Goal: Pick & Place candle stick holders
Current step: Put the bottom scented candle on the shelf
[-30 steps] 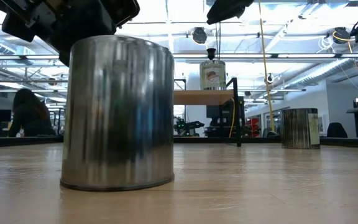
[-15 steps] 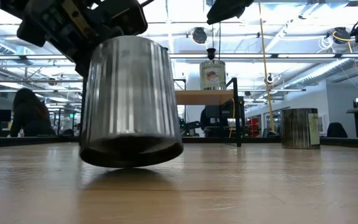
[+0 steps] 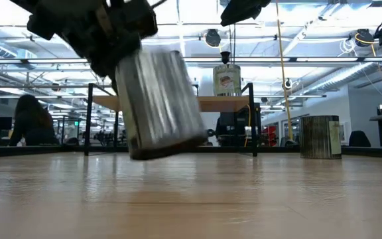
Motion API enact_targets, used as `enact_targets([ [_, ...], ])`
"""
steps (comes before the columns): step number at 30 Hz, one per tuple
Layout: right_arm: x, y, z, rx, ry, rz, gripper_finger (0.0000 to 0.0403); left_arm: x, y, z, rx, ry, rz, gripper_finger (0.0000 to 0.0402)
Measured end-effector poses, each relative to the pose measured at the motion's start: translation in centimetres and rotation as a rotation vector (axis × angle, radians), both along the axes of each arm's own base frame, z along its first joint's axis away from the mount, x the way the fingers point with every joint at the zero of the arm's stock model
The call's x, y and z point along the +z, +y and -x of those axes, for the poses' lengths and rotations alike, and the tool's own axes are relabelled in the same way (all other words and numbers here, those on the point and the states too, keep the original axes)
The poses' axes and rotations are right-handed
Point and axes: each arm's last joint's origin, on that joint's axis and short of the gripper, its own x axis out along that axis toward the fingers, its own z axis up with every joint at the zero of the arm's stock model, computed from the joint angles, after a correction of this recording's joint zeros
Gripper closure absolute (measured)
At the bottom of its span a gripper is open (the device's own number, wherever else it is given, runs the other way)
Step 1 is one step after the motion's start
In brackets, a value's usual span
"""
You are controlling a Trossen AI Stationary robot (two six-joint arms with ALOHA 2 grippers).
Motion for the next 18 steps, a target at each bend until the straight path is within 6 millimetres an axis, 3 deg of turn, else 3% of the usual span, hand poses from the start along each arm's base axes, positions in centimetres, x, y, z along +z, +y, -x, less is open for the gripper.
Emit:
enact_targets([
  [7, 0.0, 0.0, 0.0, 0.0, 0.001, 0.0, 0.0238, 2.4, 2.9, 0.3, 0.166, -0.08, -0.048, 0.0398],
  [18, -1.7, 0.0, -0.3, 0.0, 0.014, 0.0, 0.0238, 7.7, 10.5, 2.5, 0.441, -0.21, -0.083, 0.0399],
])
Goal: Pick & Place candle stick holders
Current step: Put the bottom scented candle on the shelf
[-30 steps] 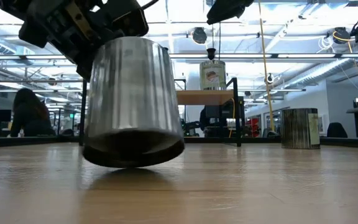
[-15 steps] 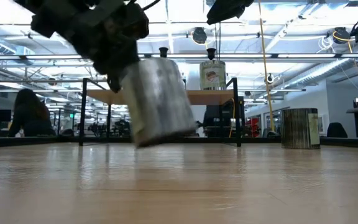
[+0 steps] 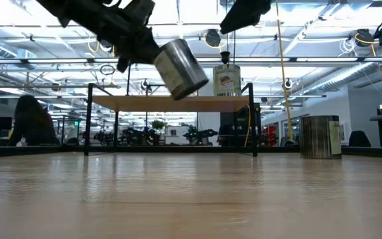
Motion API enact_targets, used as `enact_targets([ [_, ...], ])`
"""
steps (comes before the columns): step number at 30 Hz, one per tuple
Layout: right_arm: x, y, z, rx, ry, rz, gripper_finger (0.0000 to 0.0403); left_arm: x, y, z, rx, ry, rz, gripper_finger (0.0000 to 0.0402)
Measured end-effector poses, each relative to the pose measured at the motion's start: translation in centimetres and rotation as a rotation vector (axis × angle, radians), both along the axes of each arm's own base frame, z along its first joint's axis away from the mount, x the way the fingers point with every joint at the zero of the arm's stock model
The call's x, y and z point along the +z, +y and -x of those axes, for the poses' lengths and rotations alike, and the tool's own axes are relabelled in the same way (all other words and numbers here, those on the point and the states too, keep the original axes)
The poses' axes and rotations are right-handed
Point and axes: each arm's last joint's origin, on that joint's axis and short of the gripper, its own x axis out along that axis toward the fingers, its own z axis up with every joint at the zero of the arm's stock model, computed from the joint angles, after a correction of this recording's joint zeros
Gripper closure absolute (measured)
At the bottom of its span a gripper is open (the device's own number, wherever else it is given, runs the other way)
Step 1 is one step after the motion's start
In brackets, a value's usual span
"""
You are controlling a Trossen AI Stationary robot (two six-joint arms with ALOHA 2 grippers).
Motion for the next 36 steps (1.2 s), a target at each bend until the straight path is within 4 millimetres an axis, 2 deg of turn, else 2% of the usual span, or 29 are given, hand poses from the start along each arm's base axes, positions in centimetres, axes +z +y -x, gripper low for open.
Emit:
enact_targets([
  [4, -0.1, 0.0, 0.0, 0.003, -0.001, 0.004, 0.0238, 2.9, 2.2, 0.3, 0.085, 0.025, -0.044, 0.0399],
  [9, 0.0, 0.0, 0.0, 0.015, -0.002, 0.022, 0.0238, 6.5, 5.1, 0.5, 0.219, 0.135, -0.069, 0.0399],
  [13, 0.0, 0.0, 0.0, 0.015, -0.002, 0.022, 0.0238, 7.9, 7.5, 0.6, 0.317, 0.199, -0.015, 0.0399],
  [19, 0.0, 0.0, 0.0, 0.015, -0.001, 0.022, 0.0238, 7.2, 10.3, -0.5, 0.349, 0.255, 0.034, 0.0399],
  [23, -0.1, 0.0, 0.0, 0.015, 0.006, 0.021, 0.0238, 6.7, 11.3, -1.1, 0.367, 0.275, 0.056, 0.0399],
  [36, -0.1, 0.0, 0.0, 0.008, 0.011, 0.012, 0.0238, 6.6, 12.3, -0.7, 0.352, 0.292, 0.075, 0.0394],
])
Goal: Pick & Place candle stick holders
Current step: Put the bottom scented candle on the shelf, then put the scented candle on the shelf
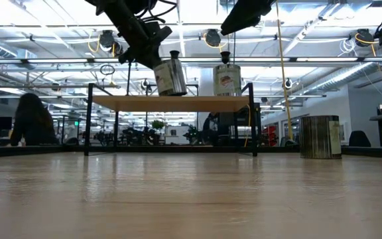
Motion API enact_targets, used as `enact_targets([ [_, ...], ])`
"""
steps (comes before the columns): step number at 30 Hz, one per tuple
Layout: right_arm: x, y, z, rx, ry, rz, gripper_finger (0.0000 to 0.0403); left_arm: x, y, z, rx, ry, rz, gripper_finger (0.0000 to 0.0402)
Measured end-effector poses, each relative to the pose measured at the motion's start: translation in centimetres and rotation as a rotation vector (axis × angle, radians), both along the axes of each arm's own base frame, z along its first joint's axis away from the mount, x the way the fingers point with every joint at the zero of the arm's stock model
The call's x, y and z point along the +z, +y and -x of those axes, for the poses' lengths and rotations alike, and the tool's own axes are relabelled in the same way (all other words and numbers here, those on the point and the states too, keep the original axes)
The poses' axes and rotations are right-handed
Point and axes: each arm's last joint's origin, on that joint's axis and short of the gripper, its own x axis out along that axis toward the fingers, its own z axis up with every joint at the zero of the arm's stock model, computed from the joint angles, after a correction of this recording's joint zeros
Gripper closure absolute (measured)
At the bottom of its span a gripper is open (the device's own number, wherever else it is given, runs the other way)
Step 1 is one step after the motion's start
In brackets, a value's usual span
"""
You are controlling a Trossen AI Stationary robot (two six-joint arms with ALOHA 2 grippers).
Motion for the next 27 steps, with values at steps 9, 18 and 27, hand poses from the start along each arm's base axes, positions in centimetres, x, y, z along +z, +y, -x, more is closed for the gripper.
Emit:
enact_targets([
  [9, 0.0, 0.0, 0.0, 0.0, 0.0, 0.0, 0.0238, 0.0, 0.7, 0.3, 0.033, -0.006, -0.001, 0.0353],
  [18, 0.0, 0.0, 0.0, 0.0, 0.005, -0.001, 0.0238, 0.2, 1.2, 0.5, 0.053, -0.03, -0.011, 0.034],
  [27, -0.5, 1.2, 1.1, -0.001, 0.096, -0.054, 0.0238, 0.9, 1.4, 0.0, 0.024, -0.109, -0.05, 0.0339],
])
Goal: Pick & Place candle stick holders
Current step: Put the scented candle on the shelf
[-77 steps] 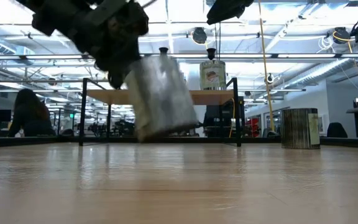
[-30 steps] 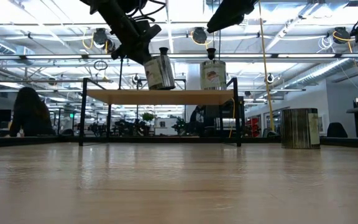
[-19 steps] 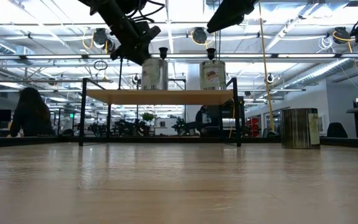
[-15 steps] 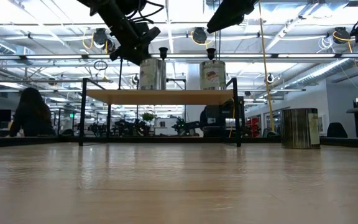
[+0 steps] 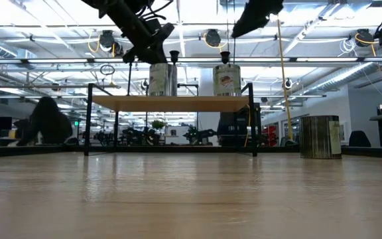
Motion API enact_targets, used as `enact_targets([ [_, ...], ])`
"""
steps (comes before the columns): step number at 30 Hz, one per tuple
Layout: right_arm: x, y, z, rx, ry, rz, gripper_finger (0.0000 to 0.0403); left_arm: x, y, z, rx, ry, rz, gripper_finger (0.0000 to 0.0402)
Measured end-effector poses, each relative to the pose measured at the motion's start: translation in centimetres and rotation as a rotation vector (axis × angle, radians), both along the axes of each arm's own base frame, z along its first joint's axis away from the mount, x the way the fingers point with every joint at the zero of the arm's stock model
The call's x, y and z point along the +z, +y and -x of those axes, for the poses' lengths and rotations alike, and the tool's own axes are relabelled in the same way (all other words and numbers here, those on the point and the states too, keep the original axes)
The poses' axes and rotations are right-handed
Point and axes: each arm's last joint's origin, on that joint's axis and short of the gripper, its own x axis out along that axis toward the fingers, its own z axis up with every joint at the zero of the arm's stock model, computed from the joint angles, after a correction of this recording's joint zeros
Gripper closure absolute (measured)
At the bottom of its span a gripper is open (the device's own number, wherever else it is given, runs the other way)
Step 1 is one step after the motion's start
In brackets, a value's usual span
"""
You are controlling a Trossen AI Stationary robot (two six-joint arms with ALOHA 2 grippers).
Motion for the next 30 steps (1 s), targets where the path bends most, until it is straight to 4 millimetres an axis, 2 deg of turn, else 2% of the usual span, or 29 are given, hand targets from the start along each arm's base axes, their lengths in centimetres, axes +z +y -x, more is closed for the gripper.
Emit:
enact_targets([
  [6, -0.3, 0.7, 1.8, -0.081, 0.097, -0.064, 0.0238, 1.7, -1.0, 1.0, -0.041, -0.034, -0.042, 0.0339],
  [13, -2.0, 0.4, 3.8, -0.325, 0.276, -0.134, 0.0238, 5.8, -4.6, 3.4, -0.146, -0.126, -0.157, 0.0339],
  [17, -4.8, 0.3, 4.5, -0.419, 0.342, -0.14, 0.0238, 7.7, -6.9, 5.1, -0.209, -0.18, -0.208, 0.0339],
  [23, -9.3, -0.4, 5.9, -0.559, 0.449, -0.103, 0.0238, 9.2, -9.3, 7.1, -0.274, -0.23, -0.224, 0.0339],
  [27, -11.9, -1.3, 6.9, -0.619, 0.502, -0.08, 0.0238, 9.8, -10.4, 7.7, -0.31, -0.258, -0.229, 0.0339],
  [30, -13.2, -1.8, 7.4, -0.651, 0.522, -0.084, 0.0239, 9.9, -10.7, 7.8, -0.325, -0.264, -0.229, 0.0339],
])
